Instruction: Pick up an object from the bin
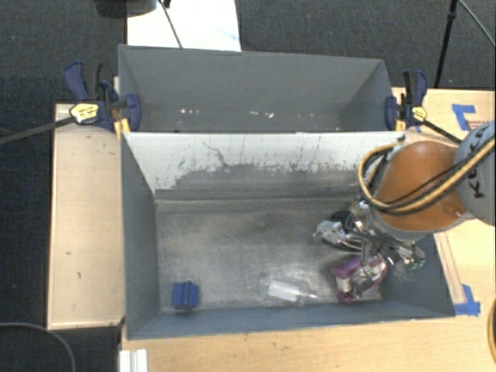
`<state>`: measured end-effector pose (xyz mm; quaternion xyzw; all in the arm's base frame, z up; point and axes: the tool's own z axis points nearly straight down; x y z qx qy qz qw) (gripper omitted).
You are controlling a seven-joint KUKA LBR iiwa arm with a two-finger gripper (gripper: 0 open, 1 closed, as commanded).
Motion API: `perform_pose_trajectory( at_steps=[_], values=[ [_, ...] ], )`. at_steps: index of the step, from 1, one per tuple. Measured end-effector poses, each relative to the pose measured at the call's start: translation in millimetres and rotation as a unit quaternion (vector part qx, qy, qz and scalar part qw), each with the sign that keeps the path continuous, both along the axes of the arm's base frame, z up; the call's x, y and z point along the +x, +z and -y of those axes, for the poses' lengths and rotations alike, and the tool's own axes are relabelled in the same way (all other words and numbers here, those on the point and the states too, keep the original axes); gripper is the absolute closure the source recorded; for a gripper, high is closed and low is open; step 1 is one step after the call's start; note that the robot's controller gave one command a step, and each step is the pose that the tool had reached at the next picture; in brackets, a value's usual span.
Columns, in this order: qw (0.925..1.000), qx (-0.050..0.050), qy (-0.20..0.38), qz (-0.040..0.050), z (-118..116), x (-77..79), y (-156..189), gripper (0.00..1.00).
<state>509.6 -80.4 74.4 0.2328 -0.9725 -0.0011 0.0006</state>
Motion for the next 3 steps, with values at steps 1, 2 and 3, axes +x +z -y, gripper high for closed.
perform_pose_trajectory(
  at_steps=[1,2,3],
  values=[
    [1.0,-0.004,0.0,-0.0044,3,-1.8,1,1.0],
    [0.9962,-0.002,0.087,0.0056,-9,-0.5,172,1.0],
    [0.9609,-0.001,0.277,0.0035,7,-26.1,257,1.0]
  ],
)
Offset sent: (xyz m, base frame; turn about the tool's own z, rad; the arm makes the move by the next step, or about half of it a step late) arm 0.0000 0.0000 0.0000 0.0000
